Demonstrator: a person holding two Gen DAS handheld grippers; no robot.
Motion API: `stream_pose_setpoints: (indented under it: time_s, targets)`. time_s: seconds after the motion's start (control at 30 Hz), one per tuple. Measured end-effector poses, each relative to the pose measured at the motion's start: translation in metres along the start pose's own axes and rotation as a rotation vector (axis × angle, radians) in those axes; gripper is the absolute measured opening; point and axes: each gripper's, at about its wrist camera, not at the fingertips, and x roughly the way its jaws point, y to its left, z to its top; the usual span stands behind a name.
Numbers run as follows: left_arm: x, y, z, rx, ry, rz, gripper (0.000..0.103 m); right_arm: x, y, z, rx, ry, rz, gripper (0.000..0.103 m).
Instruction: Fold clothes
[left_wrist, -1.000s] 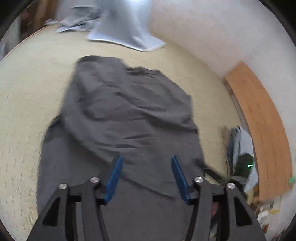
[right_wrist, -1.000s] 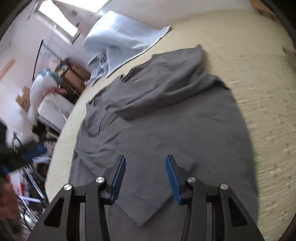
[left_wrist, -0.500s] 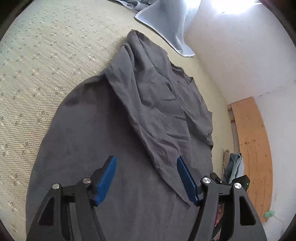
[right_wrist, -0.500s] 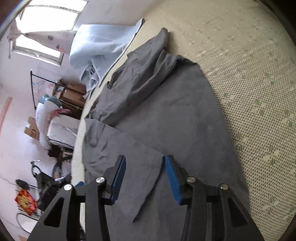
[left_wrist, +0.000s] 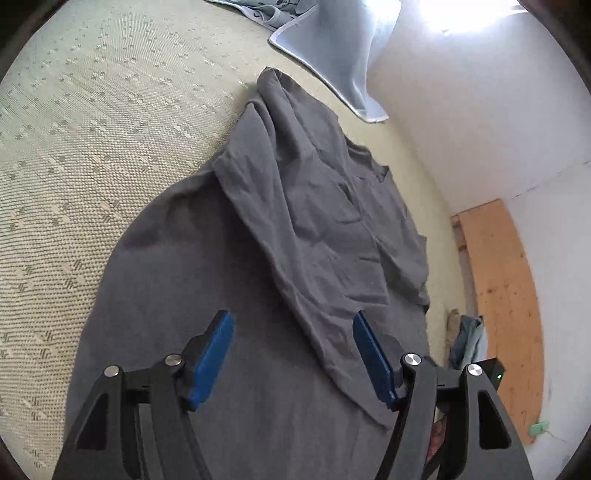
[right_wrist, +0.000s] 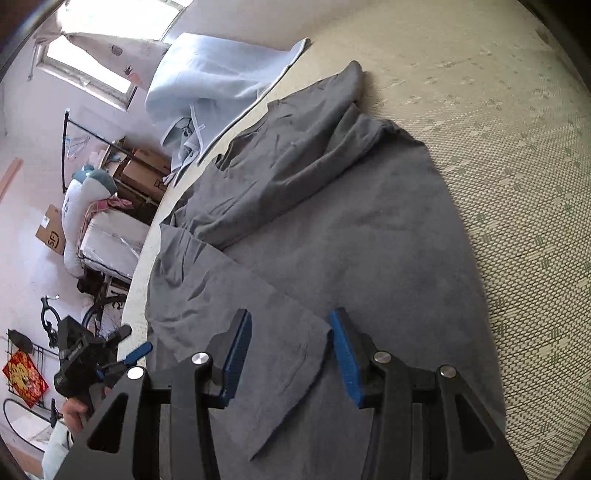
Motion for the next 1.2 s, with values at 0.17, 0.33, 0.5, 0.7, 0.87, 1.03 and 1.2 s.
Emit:
stream_pose_setpoints:
  time_s: [0.17, 0.33, 0.5, 0.7, 0.87, 1.03, 1.2]
  targets:
    - [-0.001, 0.007, 0.011, -0.037, -0.032, -0.076, 0.071, 0.003, 0.009, -0.003, -0.070, 0.010, -0.064, 0.027]
    - [0.000, 0.022, 0.029, -0.116, -0.063, -0.144, 0.071, 0.008, 0.015, -0.006, -0.118, 0.026, -0.125, 0.002]
    - [0.005, 0.042, 0.046, -0.225, -0.075, -0.210, 0.071, 0.002, 0.036, -0.002, -0.179, 0.003, -0.145, 0.001]
    - [0.002, 0.049, 0.054, -0.266, -0.097, -0.254, 0.071, -0.034, 0.107, 0.027, -0.335, -0.082, -0.122, 0.001]
    - [-0.004, 0.066, 0.060, -0.333, -0.114, -0.320, 0.071, -0.062, 0.179, 0.071, -0.432, -0.141, -0.109, 0.000]
    - [-0.002, 0.075, 0.061, -0.400, -0.122, -0.415, 0.071, -0.071, 0.254, 0.113, -0.504, -0.175, -0.110, 0.000]
    - [0.004, 0.067, 0.065, -0.406, -0.111, -0.491, 0.071, -0.071, 0.326, 0.149, -0.568, -0.198, -0.141, 0.000]
